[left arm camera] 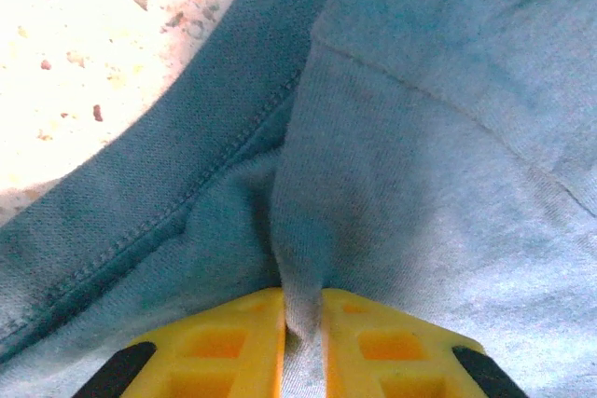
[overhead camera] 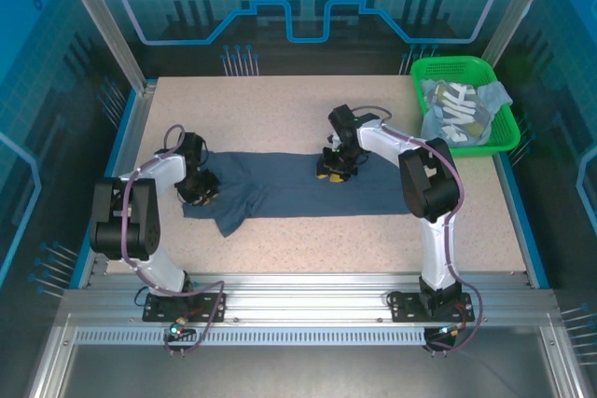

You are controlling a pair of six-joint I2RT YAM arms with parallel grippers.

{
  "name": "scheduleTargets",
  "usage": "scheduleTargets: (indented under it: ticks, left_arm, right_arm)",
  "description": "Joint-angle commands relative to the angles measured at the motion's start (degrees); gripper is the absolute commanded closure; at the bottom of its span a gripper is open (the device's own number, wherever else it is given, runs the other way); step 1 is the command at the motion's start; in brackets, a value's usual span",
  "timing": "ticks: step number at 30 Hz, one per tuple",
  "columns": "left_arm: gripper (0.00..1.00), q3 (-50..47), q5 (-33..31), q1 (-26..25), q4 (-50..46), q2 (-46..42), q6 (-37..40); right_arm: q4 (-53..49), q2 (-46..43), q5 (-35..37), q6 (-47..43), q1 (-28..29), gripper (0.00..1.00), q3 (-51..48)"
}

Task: Fold and stack the t-shirts

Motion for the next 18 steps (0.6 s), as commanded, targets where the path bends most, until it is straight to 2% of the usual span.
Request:
scheduleTargets:
  ticks: [1, 7, 12, 18]
  left_arm:
    - [0.83, 1.44, -0.86, -0.65, -2.49, -2.24, 0.05]
    - [0.84, 3.10, -0.75, -1.11, -3.73, -1.97, -0.03]
    - [0.89, 3.45, -0.17, -1.35, -3.40, -0.94, -0.18]
    - [0.90, 4.14, -0.34, -1.82, -4.37, -1.78, -0.69]
  right_arm:
    - [-1.28, -0.15, -0.53, 0.64, 0.83, 0.62, -0.08]
    - [-1.45, 0.30, -0.63, 0.65, 1.04, 0.62, 0.53]
    - [-1.24, -0.01, -0.55, 0.72, 1.06, 0.62, 0.06]
    - [-0.94, -0.30, -0.54, 0.83, 1.09, 0.63, -0.95]
